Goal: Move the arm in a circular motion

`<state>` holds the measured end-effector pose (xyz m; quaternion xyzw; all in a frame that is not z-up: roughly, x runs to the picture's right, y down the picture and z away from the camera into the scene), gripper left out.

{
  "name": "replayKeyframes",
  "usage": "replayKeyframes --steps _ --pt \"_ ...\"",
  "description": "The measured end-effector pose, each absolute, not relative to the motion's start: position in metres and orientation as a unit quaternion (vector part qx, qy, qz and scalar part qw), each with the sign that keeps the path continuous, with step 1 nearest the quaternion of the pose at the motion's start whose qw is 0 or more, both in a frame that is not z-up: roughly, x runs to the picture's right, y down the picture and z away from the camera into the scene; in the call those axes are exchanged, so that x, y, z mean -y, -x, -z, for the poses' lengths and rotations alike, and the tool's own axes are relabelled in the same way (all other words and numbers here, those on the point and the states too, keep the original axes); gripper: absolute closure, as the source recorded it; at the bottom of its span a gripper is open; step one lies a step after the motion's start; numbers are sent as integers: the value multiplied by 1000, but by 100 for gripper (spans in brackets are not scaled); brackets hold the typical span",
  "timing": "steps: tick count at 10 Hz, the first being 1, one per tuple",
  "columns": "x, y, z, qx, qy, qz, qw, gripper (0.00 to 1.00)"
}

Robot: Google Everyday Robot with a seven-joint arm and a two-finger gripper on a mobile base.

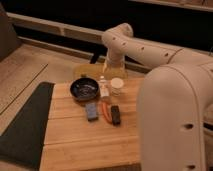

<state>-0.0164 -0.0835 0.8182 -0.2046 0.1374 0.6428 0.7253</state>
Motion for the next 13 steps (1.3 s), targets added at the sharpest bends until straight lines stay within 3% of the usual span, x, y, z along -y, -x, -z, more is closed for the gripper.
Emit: replayKeyframes --steps 4,7,10,13 --pt "28 116 -785 -93 314 -582 745 35" --pt "-14 145 -748 -74 361 -545 753 35" --pt "-40 106 -739 -104 336 -550 757 35" --pt "-35 5 -749 -174 260 -625 715 35"
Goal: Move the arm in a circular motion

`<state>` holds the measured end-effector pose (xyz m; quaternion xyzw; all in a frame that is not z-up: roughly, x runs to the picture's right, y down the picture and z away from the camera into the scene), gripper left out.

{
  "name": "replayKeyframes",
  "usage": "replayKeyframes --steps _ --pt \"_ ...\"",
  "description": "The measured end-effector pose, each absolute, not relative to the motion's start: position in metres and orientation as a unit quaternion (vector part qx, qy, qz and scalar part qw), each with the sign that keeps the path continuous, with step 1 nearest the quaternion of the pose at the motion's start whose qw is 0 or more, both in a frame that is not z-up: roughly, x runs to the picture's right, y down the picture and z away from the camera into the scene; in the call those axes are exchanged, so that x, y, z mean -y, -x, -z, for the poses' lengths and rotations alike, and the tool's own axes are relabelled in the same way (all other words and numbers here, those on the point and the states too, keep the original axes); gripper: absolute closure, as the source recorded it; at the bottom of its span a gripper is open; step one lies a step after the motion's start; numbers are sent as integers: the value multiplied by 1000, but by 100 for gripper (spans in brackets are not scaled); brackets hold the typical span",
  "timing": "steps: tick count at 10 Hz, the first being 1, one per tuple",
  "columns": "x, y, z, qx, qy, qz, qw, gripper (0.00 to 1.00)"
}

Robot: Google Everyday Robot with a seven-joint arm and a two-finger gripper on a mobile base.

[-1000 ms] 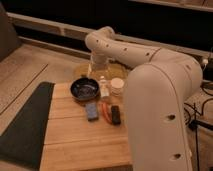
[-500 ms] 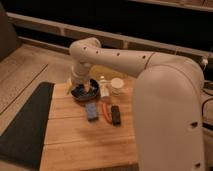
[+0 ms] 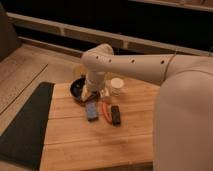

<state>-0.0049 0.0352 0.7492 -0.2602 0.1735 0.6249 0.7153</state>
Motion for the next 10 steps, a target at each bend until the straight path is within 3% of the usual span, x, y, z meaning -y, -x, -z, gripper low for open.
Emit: replayKeyframes --steps 2,5,7,10 --pt "-22 -45 -755 -199 219 -665 686 35" --pt "33 -97 -770 -197 164 -715 650 35" --pt "73 -86 -788 -189 154 -709 662 35" --pt "88 -11 -805 -173 186 -658 709 35"
